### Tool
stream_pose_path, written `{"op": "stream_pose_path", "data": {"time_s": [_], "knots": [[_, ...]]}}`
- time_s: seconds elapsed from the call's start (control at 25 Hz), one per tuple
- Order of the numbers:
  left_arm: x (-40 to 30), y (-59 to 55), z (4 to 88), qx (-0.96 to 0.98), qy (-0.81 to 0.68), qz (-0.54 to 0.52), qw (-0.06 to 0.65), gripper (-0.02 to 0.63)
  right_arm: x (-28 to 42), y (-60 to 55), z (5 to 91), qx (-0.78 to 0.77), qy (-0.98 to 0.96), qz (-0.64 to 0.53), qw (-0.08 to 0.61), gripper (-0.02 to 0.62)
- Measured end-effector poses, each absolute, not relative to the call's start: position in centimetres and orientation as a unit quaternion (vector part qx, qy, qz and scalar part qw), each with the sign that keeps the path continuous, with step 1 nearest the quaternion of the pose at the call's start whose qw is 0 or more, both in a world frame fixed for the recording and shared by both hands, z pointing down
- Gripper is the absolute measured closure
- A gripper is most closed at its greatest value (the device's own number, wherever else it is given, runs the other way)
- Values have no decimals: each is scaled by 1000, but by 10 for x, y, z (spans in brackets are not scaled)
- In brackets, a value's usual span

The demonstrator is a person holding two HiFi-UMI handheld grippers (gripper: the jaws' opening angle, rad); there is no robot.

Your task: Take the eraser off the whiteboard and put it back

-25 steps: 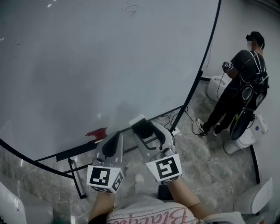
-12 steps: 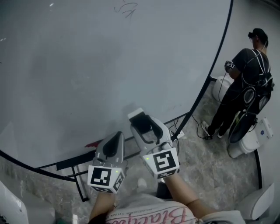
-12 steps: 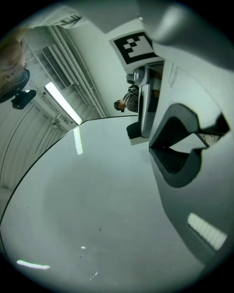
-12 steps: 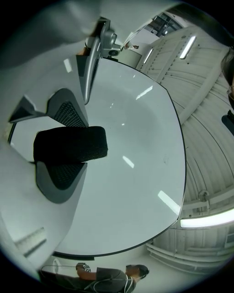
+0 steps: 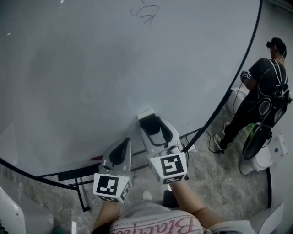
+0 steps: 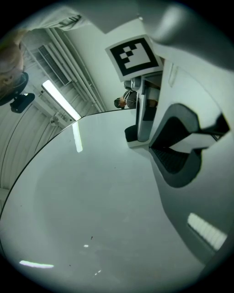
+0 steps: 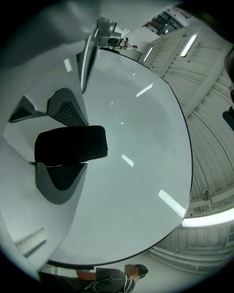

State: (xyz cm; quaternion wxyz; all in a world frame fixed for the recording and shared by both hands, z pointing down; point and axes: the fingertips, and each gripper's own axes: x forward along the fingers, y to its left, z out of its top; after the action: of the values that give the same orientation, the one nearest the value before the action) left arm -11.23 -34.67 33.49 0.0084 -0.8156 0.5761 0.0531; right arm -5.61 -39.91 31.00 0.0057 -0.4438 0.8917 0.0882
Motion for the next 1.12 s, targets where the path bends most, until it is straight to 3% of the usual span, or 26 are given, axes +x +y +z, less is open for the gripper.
{"op": "stream_pose_path", "data": {"time_s": [0.68, 0.84, 1.0, 1.12], "knots": [[-121, -348, 340, -812, 580, 59, -1, 607, -52, -392, 310, -457, 880, 132, 7, 345], [-121, -337, 340, -814, 577, 58, -2, 607, -48, -378, 313, -451, 885, 116, 12, 400], [-116, -326, 340, -821, 568, 57, -1, 607, -38, -360, 310, -467, 877, 110, 23, 582], [-112, -315, 342, -826, 561, 53, 3, 607, -36, -346, 319, -470, 876, 110, 11, 594]]}}
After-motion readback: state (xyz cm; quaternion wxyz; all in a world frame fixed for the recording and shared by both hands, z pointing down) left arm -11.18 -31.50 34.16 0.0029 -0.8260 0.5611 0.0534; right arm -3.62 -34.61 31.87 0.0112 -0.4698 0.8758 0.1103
